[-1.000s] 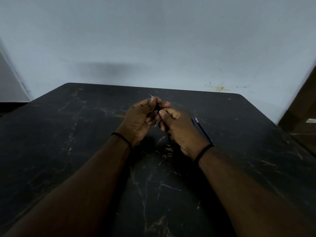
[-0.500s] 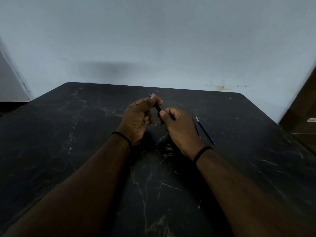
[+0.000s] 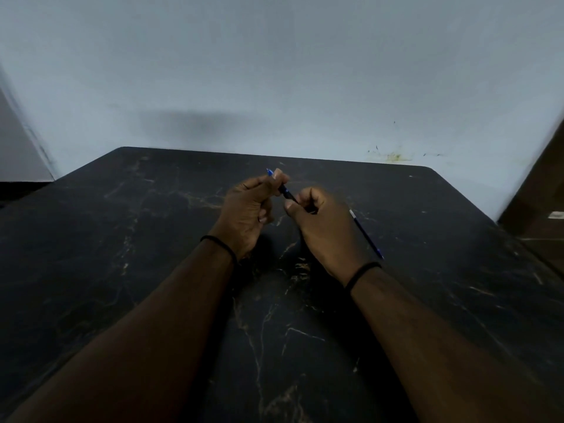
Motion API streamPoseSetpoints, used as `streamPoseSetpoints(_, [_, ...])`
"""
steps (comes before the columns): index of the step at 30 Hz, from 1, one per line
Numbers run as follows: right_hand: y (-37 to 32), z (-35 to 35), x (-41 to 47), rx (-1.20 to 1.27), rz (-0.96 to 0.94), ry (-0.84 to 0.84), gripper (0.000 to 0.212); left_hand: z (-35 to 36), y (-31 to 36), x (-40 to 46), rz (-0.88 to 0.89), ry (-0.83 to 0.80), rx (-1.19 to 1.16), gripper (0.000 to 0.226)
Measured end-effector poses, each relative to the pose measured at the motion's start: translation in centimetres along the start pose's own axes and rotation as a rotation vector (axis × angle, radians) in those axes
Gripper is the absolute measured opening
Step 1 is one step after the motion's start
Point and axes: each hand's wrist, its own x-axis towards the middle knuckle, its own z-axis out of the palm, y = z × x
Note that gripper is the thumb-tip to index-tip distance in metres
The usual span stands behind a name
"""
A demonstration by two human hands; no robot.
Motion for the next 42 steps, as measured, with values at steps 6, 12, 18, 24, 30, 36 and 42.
streamPoseSetpoints(6, [-0.7,-0.1,-0.3,0.040,0.054,-0.012,0.022,-0.1,-0.4,0.3,0.006,-0.029,0.007,0.022])
streamPoseSetpoints(12, [-1.1,-0.5,-0.4,-0.043,0.037,-0.039,0.030,-0.2,-0.4,0.4,0.012,-0.033,0.011,0.031])
streamPoseSetpoints(18, [-0.2,-0.1,-0.3,-0.015,0.008,-0.027,0.024,-0.2,-0.4,0.4,0.003,-0.052,0.007,0.029])
streamPoseSetpoints(24, [0.1,0.3,0.0,-0.061,0.036,-0.014,0.033,-0.2,-0.5,0.4,0.009,-0.039,0.021,0.033])
streamPoseSetpoints(30, [0.4,0.2,-0.1,-0.017,-0.017,0.012,0.015,-0.3,-0.5,0.4,0.004,-0.038,0.014,0.027])
streamPoseSetpoints(36, [-0.3,0.0,-0.3,-0.035,0.013,0.000,0.018,-0.1,-0.3,0.3,-0.001,-0.015,0.024,0.021])
streamPoseSetpoints(42, [-0.9,-0.8,-0.8,-0.152,-0.034,-0.047,0.017,-0.4,0.0,0.1,0.005,0.013,0.037,0.021])
